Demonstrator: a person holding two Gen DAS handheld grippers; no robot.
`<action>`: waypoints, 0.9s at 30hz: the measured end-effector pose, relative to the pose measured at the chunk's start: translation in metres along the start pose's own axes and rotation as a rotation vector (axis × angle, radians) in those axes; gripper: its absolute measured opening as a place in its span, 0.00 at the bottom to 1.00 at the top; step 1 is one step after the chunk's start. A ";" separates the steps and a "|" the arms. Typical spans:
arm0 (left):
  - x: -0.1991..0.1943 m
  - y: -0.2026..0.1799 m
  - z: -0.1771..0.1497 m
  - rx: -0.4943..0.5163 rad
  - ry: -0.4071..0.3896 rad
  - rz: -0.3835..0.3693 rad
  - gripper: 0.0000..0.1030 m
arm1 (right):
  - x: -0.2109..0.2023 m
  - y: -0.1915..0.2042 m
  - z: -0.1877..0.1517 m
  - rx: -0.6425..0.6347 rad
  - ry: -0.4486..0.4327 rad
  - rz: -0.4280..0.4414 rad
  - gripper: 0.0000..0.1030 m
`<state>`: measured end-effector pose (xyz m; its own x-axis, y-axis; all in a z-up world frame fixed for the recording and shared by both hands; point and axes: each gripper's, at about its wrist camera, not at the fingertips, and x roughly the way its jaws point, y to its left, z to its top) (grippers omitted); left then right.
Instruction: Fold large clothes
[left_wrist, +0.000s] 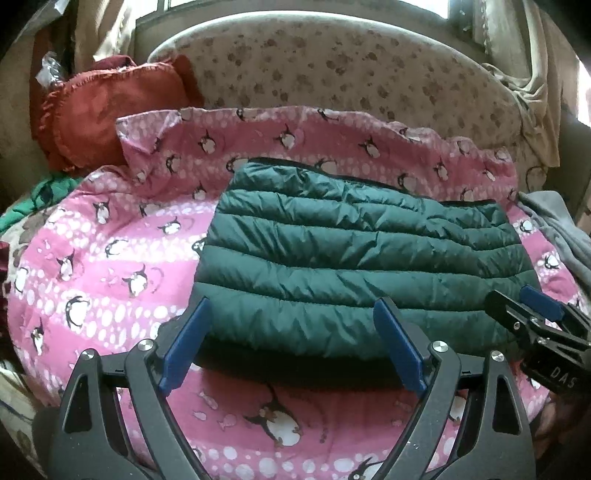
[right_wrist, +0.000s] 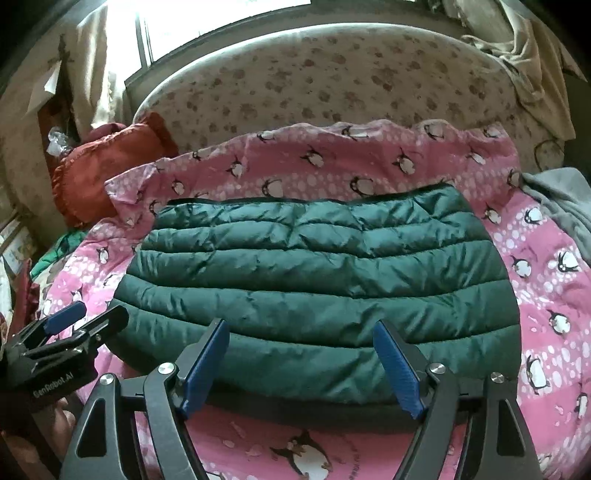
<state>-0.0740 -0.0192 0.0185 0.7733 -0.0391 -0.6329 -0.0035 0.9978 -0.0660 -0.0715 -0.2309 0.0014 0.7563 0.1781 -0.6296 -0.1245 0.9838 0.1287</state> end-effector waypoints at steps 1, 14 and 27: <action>-0.001 0.000 0.000 -0.001 -0.004 0.002 0.87 | 0.000 0.002 0.000 -0.003 -0.005 -0.003 0.76; -0.007 -0.006 -0.003 0.013 -0.043 0.033 0.87 | -0.001 0.008 -0.006 -0.015 -0.015 -0.023 0.76; -0.009 -0.011 -0.006 0.036 -0.038 0.048 0.87 | -0.001 0.003 -0.008 0.005 -0.012 -0.015 0.76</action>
<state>-0.0845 -0.0305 0.0202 0.7962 0.0104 -0.6050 -0.0193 0.9998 -0.0082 -0.0777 -0.2278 -0.0033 0.7659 0.1631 -0.6219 -0.1102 0.9863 0.1230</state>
